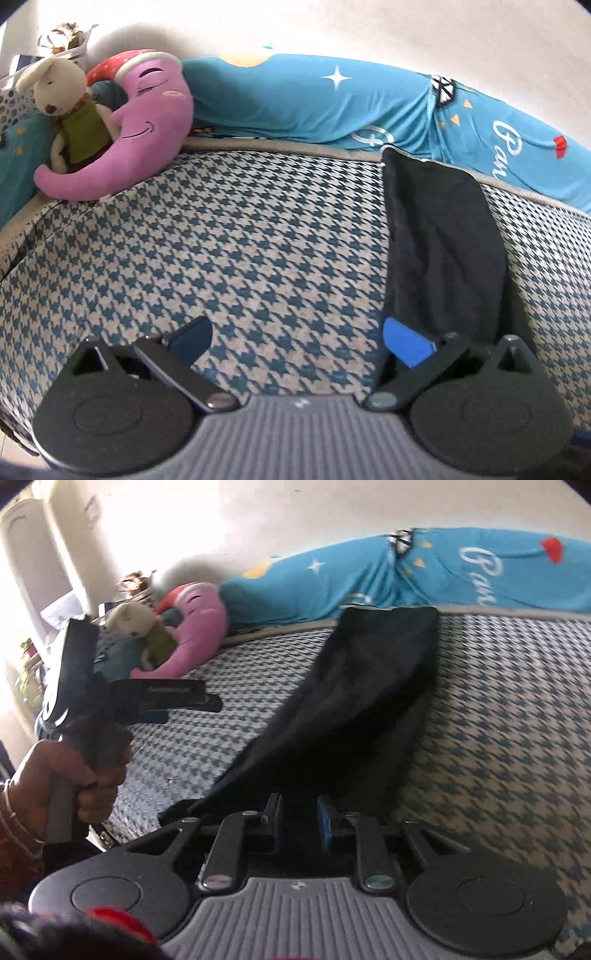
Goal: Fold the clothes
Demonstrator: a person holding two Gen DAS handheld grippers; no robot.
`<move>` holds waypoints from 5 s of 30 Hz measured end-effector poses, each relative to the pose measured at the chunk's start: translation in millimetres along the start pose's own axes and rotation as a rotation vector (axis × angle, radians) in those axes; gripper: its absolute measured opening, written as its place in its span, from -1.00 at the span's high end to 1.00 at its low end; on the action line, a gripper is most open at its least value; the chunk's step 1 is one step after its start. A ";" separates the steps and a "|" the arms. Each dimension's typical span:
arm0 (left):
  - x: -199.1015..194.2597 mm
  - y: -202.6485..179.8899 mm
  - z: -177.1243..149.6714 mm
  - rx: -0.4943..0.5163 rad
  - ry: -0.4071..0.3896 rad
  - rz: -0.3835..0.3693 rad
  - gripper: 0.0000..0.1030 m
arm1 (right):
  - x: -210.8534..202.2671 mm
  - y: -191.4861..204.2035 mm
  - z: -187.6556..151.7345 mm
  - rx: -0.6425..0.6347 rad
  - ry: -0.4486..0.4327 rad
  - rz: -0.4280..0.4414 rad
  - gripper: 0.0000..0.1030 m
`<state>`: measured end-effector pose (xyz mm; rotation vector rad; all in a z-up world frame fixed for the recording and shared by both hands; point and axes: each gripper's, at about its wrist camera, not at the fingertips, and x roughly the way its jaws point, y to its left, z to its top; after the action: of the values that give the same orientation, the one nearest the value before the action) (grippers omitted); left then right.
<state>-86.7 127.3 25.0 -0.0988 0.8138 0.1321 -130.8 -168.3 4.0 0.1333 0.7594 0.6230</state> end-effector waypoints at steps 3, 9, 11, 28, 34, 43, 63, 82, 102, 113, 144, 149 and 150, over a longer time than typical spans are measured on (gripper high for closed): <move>1.8 -6.5 -1.5 0.019 0.003 -0.008 -1.00 | 0.6 -10.4 -3.6 0.054 0.028 -0.011 0.55; 4.4 -10.8 -2.9 0.034 0.008 -0.002 -1.00 | 1.2 -32.2 -15.1 0.218 0.090 0.020 0.44; 4.6 -10.2 -2.1 0.030 0.009 -0.001 -1.00 | 2.1 -38.6 -19.3 0.274 0.111 0.028 0.44; 9.8 3.9 1.1 -0.046 0.029 0.012 -1.00 | 12.4 -26.1 -31.2 0.228 0.167 -0.057 0.87; 12.1 5.2 2.1 -0.068 0.037 0.019 -1.00 | -1.7 -23.6 -39.6 0.154 0.168 -0.179 0.88; 17.1 4.6 5.0 -0.081 0.042 0.020 -1.00 | -4.7 -16.2 -40.3 0.095 0.190 -0.246 0.88; 25.5 -6.7 19.1 -0.067 0.043 -0.033 -0.99 | 2.8 31.5 -7.4 -0.057 0.083 -0.081 0.86; 87.1 -31.8 56.6 0.017 0.088 -0.221 -0.69 | 54.9 68.7 17.1 -0.289 0.156 0.130 0.82; 137.9 -58.8 73.6 0.065 0.113 -0.252 0.66 | 89.0 62.1 21.7 -0.248 0.202 0.213 0.81; 139.6 -65.6 84.2 0.039 0.069 -0.215 0.80 | 82.8 72.6 28.0 -0.256 0.146 0.320 0.79; 109.3 -20.4 80.7 -0.027 0.002 -0.203 0.15 | 108.7 98.5 -8.2 -0.381 0.222 0.152 0.84; 106.3 -13.4 82.2 -0.046 -0.003 -0.208 0.15 | 93.4 94.1 -1.4 -0.323 0.172 0.211 0.86; 104.8 -10.7 82.5 -0.056 -0.007 -0.210 0.15 | 88.9 94.5 0.3 -0.316 0.154 0.231 0.86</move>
<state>45.4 136.4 5.2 -0.2356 0.7881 -0.0431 -126.5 -40.6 -18.2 -0.1210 0.7893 0.9735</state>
